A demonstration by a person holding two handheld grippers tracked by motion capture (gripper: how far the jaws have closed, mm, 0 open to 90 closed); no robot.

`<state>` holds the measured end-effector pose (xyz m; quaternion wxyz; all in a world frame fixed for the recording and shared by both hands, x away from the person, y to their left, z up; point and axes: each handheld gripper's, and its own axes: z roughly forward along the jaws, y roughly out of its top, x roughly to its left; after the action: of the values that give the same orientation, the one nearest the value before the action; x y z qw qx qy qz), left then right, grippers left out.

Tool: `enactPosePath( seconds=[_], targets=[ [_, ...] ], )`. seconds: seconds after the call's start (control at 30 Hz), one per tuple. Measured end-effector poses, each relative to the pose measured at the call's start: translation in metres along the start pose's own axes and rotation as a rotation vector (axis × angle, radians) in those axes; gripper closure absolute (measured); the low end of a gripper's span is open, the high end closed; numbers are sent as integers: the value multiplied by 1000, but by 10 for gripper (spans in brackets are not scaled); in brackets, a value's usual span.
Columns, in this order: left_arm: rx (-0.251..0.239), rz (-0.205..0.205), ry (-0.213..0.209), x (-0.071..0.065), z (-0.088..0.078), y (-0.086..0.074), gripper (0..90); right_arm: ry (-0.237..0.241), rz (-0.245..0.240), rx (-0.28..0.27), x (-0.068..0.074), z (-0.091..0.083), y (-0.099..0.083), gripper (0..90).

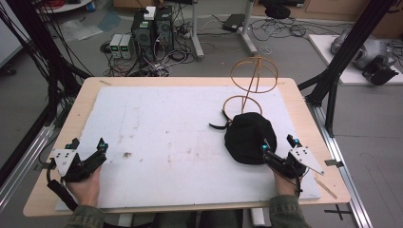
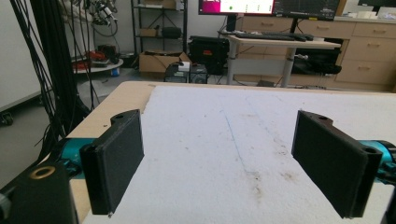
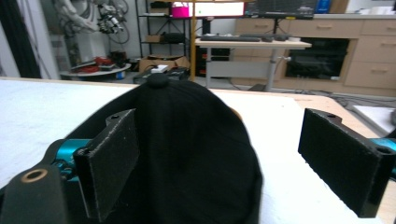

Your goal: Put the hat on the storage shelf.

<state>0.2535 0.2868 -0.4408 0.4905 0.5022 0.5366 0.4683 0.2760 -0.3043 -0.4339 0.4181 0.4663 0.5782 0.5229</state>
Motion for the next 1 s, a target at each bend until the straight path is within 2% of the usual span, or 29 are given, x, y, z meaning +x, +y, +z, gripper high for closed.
enactPosePath(
  seconds=[0.5, 0.6, 0.7, 0.73, 0.87, 0.9, 1.0],
  targets=[
    [4, 2, -8, -1, 2, -1, 172, 32, -7, 17, 0, 7, 4, 120],
    [3, 1, -10, -1, 3, -1, 172, 43, -35, 32, 0, 11, 6, 120],
    [12, 4, -13, -1, 3, -1, 172, 71, -39, 53, 0, 14, 7, 120],
    [11, 3, -14, -1, 3, -1, 172, 94, -42, 62, 1, 16, 8, 120],
    [14, 7, -16, -2, 4, -1, 173, 119, -54, 80, 4, 19, 9, 120],
    [12, 6, -15, -2, 4, -1, 173, 127, -74, 87, 7, 20, 9, 120],
    [13, 6, -16, -2, 4, -1, 173, 140, -88, 98, 11, 22, 10, 120]
  ],
)
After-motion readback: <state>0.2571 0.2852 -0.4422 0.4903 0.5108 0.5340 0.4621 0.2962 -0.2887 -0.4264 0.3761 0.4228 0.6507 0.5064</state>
